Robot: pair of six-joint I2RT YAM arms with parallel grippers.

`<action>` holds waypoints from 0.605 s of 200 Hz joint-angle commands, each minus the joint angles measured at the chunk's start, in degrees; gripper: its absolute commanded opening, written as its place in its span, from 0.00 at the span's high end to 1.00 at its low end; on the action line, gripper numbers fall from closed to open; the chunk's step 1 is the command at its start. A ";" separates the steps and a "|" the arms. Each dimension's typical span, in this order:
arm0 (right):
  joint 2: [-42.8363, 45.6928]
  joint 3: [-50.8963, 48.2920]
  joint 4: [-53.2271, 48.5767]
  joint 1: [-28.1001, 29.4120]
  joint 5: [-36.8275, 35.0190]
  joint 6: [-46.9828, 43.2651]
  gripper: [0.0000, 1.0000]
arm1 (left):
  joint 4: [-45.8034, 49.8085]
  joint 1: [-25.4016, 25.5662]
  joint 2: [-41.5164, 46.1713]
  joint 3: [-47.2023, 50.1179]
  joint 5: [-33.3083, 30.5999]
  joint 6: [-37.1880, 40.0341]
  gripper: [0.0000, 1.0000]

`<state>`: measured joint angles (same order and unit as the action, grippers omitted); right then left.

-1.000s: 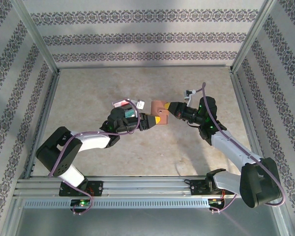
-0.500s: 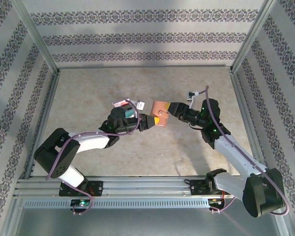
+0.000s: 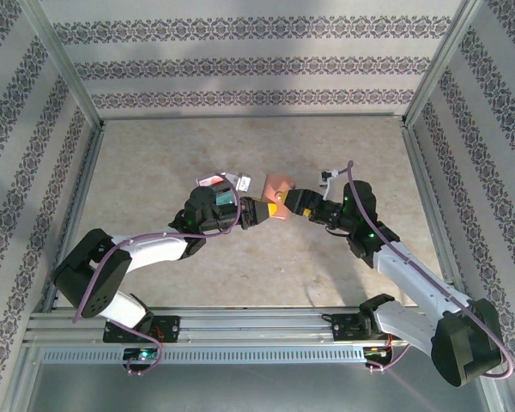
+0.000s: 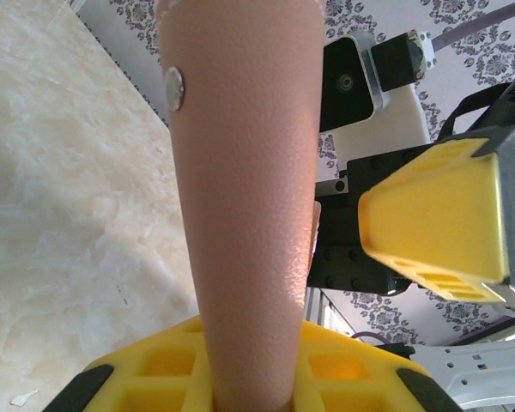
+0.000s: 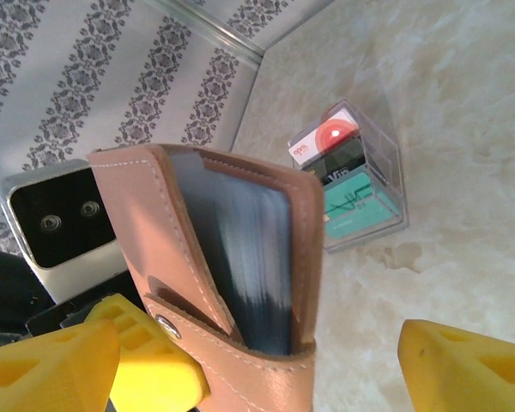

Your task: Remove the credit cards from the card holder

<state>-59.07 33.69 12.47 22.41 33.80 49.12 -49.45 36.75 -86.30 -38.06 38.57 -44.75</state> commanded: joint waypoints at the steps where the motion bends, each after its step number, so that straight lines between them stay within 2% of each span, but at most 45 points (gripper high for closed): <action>1: -1.51 3.48 1.07 1.29 -1.70 -2.01 0.16 | -0.29 0.40 1.40 0.10 -0.07 1.84 0.80; 90: -5.13 6.65 0.77 1.93 -2.95 -2.15 0.26 | 4.10 0.86 2.05 0.22 2.13 4.40 0.76; 121: -6.10 6.17 1.23 2.04 -2.60 -1.85 0.41 | 4.42 0.95 1.97 -0.30 2.43 4.52 0.75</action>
<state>-64.42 38.63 12.51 23.79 31.48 47.72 -45.34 36.80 -85.95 -38.02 39.05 -42.13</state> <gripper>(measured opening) 0.634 0.243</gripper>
